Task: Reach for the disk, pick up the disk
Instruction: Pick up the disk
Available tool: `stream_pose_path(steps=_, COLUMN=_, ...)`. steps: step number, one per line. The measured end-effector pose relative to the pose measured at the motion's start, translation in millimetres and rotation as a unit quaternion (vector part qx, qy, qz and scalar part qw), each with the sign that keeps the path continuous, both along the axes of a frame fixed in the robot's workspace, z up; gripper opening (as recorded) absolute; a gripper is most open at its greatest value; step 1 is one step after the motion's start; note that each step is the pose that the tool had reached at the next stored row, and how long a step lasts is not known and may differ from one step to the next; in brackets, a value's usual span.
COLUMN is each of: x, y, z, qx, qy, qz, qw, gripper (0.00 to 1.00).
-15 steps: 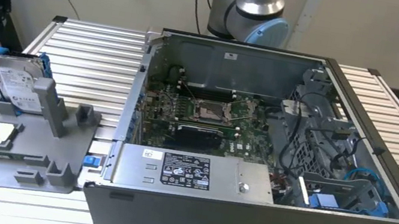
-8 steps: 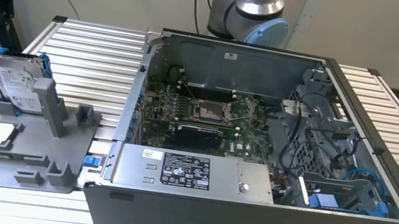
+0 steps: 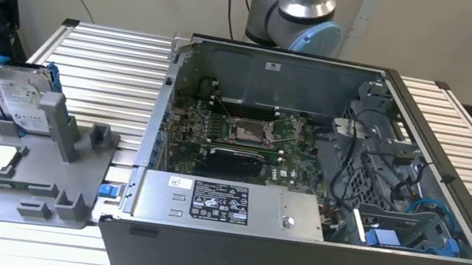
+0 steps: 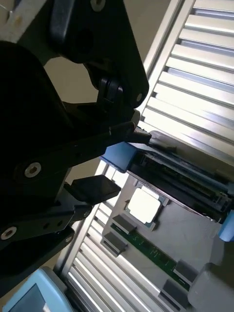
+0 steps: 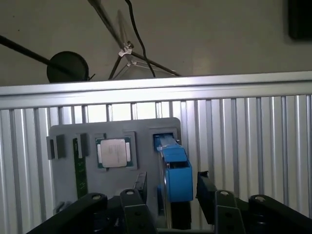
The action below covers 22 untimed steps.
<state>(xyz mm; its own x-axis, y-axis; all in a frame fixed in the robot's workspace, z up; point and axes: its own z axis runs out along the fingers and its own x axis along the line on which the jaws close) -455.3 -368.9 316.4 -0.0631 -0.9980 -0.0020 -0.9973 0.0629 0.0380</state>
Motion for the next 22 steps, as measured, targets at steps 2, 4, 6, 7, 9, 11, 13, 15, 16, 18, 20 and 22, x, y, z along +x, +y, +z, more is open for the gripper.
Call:
stream_pose_path(steps=2, x=0.0, y=0.8, z=-3.7, qx=0.0001, qy=-0.0001, qz=0.002, qw=1.0, gripper=1.0)
stream_pose_path(steps=4, x=0.1, y=1.6, z=-7.4, qx=0.0, qy=0.0, qz=0.005, qw=1.0, gripper=1.0)
stream_pose_path(steps=6, x=0.2, y=2.4, z=-11.0, qx=0.0, qy=0.0, qz=0.006, qw=1.0, gripper=1.0)
stream_pose_path(steps=7, x=0.3, y=2.6, z=-12.8, qx=0.0, qy=0.0, qz=0.008, qw=1.0, gripper=1.0)
stream_pose_path(steps=9, x=0.3, y=2.6, z=-16.5, qx=0.0, qy=-0.0001, qz=0.01, qw=0.9999, gripper=1.0)
stream_pose_path(steps=11, x=0.3, y=2.7, z=-21.8, qx=0.0, qy=-0.0003, qz=0.015, qw=0.9999, gripper=1.0)
stream_pose_path(steps=13, x=0.3, y=2.7, z=-25.5, qx=0.0, qy=-0.0008, qz=0.018, qw=0.9998, gripper=1.0)
stream_pose_path(steps=15, x=0.3, y=2.7, z=-29.1, qx=0.0, qy=-0.0016, qz=0.021, qw=0.9998, gripper=1.0)
stream_pose_path(steps=16, x=0.3, y=2.7, z=-30.9, qx=0.0, qy=-0.002, qz=0.021, qw=0.9998, gripper=1.0)
stream_pose_path(steps=18, x=0.3, y=2.8, z=-34.6, qx=0.0002, qy=-0.0027, qz=0.022, qw=0.9998, gripper=1.0)
stream_pose_path(steps=20, x=0.3, y=2.9, z=-38.3, qx=0.0003, qy=-0.0035, qz=0.023, qw=0.9997, gripper=1.0)
stream_pose_path(steps=22, x=0.3, y=3.0, z=-41.9, qx=0.0004, qy=-0.0041, qz=0.023, qw=0.9997, gripper=1.0)
